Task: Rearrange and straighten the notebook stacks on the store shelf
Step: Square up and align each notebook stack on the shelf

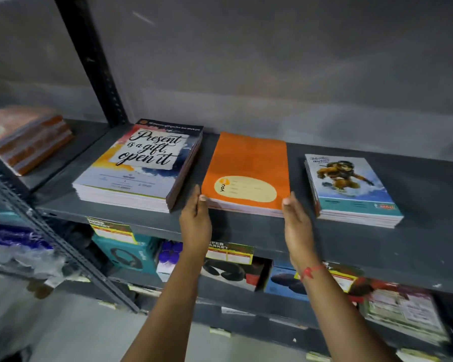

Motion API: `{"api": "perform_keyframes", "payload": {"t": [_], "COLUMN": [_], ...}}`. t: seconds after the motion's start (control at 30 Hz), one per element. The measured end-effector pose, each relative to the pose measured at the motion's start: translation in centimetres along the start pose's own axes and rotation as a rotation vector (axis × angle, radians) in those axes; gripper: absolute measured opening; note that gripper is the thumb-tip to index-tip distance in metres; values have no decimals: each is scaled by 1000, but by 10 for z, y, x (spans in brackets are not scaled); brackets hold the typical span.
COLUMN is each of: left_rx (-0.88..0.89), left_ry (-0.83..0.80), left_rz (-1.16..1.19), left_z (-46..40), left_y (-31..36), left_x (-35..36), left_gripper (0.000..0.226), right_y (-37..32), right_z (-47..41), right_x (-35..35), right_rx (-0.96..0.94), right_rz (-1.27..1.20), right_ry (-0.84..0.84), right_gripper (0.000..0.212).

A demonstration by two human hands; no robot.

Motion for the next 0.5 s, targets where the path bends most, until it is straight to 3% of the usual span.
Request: {"api": "perform_keyframes", "payload": {"t": [0.17, 0.3, 0.5], "left_rx": [-32, -88, -119], "left_ry": [-52, -160, -96], "left_rz": [95, 176, 174], "left_z": [-3, -10, -16], "left_y": [-1, -6, -9], "left_x": [-6, -14, -15], "left_gripper": [42, 46, 34], "right_y": [4, 5, 7], "right_z": [1, 0, -6], "right_x": [-12, -21, -22], "right_rx": [-49, -84, -87], "right_rz": [-72, -85, -86], "right_ry": [-215, -136, -43], "right_gripper": [72, 63, 52]}}
Point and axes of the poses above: each hand's wrist, its own z-axis away from the middle knuckle, its own x-axis out of the palm, y = z × x, the point moved 4 cm from there along -z, towards the middle knuckle, and after that the axes turned 9 degrees about -y, right-handed, at the moved point
